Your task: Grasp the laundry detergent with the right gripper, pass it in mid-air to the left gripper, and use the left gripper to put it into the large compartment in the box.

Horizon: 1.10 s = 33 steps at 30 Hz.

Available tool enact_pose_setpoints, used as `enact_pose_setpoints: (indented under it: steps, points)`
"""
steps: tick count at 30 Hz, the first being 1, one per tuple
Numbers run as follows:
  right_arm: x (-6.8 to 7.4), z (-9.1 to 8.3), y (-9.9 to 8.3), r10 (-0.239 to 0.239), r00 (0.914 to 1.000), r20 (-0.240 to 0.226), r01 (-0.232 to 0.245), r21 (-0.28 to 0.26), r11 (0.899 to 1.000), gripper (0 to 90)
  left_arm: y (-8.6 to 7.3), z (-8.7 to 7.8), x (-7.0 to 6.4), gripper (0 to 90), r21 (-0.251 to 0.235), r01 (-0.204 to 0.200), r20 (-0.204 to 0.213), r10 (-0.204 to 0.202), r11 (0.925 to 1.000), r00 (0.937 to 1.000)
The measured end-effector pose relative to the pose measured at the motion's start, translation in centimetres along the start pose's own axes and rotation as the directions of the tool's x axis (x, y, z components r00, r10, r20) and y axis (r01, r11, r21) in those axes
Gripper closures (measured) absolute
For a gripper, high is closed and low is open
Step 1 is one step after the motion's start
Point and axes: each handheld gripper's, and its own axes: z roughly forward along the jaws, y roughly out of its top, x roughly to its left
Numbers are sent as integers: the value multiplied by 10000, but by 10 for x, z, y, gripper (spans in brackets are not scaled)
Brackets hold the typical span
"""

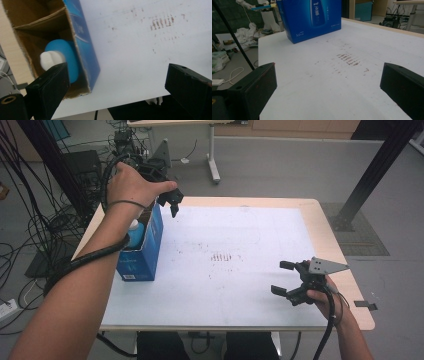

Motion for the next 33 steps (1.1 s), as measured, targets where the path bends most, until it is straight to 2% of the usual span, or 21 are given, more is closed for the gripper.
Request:
enact_pose_setpoints:
  steps: [6, 10, 12, 15, 17, 21, 23, 24, 26, 28, 29, 30, 33]
  points:
    - [-1, -1, 3, 32, 9999, 97, -33, 39, 10000, 9, -8, 4, -12, 62, -254, -456, 116, 459, 9986, 9989]
    - [-3, 1, 9, -17, 9998, 195, 16, 86, 10000, 9, -14, 12, -24, 63, -377, -907, 194, 915, 9952, 9956]
    - [-3, 1, 12, -43, 9998, 191, 41, 116, 9999, 9, -18, 18, -28, 63, -525, -1094, 400, 1115, 9926, 9930]
    - [-3, 1, 14, -79, 9997, 236, 76, 99, 9999, 9, -19, 25, -34, 66, -470, -1196, 361, 1213, 9917, 9920]
    - [-4, 2, 18, -103, 9996, 248, 101, 115, 9999, 9, -20, 33, -38, 67, -434, -1366, 477, 1387, 9897, 9892]
    - [-4, 1, 22, -151, 9993, 331, 147, 117, 9998, 9, -24, 40, -42, 68, -544, -1437, 619, 1470, 9881, 9872]
    - [-5, 1, 23, -156, 9993, 340, 152, 108, 9998, 9, -27, 45, -47, 67, -577, -1574, 638, 1610, 9858, 9849]
    - [-5, 1, 24, -137, 9993, 350, 133, 98, 9999, 9, -30, 48, -46, 67, -616, -1619, 962, 1673, 9849, 9812]
    - [-5, 1, 26, -203, 9990, 394, 197, 155, 9997, 9, -35, 53, -49, 65, -727, -1852, 1105, 1925, 9800, 9751]
    - [-6, 1, 28, -187, 9991, 393, 180, 180, 9997, 9, -37, 55, -51, 65, -722, -1944, 1156, 2018, 9783, 9726]
    - [-6, 0, 29, -222, 9989, 410, 215, 192, 9996, 9, -40, 58, -50, 65, -817, -1933, 1324, 2028, 9777, 9702]
    - [-6, 0, 30, -223, 9988, 437, 215, 186, 9996, 9, -43, 64, -53, 68, -803, -2106, 1320, 2198, 9743, 9666]
    - [-5, -1, 33, -267, 9985, 478, 257, 212, 9994, 9, -48, 71, -56, 69, -847, -2156, 1221, 2249, 9728, 9667]
